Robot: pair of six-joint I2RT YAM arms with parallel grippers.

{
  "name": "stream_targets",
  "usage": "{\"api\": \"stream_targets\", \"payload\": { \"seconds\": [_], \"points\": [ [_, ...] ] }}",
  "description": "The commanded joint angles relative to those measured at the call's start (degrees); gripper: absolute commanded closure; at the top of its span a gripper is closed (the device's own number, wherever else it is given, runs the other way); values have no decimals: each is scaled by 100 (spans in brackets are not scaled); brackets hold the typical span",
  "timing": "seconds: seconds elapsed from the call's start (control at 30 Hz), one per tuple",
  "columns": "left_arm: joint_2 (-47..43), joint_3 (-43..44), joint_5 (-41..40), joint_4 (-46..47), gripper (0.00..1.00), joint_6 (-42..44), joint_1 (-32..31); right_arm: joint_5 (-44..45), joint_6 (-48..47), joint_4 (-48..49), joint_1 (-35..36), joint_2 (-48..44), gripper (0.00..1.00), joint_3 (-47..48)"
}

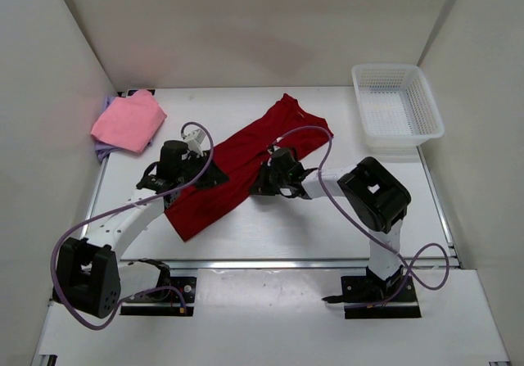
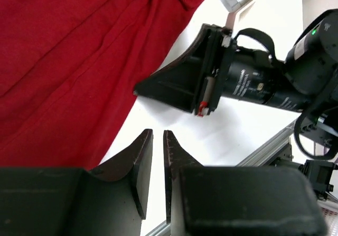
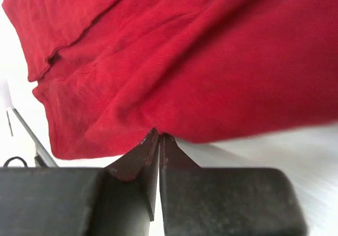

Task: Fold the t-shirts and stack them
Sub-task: Rotate the tshirt 90 degrees

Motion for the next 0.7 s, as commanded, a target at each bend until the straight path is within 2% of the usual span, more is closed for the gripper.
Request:
{"api": "stream_targets", "payload": {
  "seconds": [0.0, 0.1, 0.2, 0.3, 0.33, 0.37, 0.43, 0.47, 0.6, 0.67],
  "points": [
    [-32, 117, -190, 3, 74, 92, -52, 65, -180, -55, -249, -315, 100, -248],
    [170, 240, -392, 36, 72, 127, -262, -337, -575, -203, -670, -1114, 100, -1022],
    [477, 441, -481, 124, 69, 14, -481, -926, -1224, -844, -1424, -1976, 100, -1882],
    [881, 810, -726, 169, 68, -31, -755, -1148, -1787, -1687, -2146, -2749, 100, -2314],
    [1057, 907, -910, 247, 66, -57, -894, -1156, -1859, -1872, -2375, -3057, 97, -2359],
    [1285, 1030, -1121, 309, 63, -31, -1035, -1209, -1877, -1944, -2629, -3208, 85, -2516],
    [1715, 1556, -1446, 309, 60, 31, -1141, -1270, -1947, -2014, -2885, -3734, 70, -2640],
    [2031, 1854, -1665, 318, 58, 66, -1220, -1279, -2026, -2110, -3052, -3980, 65, -2641],
    [3392, 2752, -1667, 336, 52, -31, -984, -1332, -2045, -2173, -3212, -4220, 67, -2623],
    [4052, 3655, -1702, 74, 52, 109, -940, -1454, -1931, -1964, -3177, -4352, 68, -2789]
  ]
}}
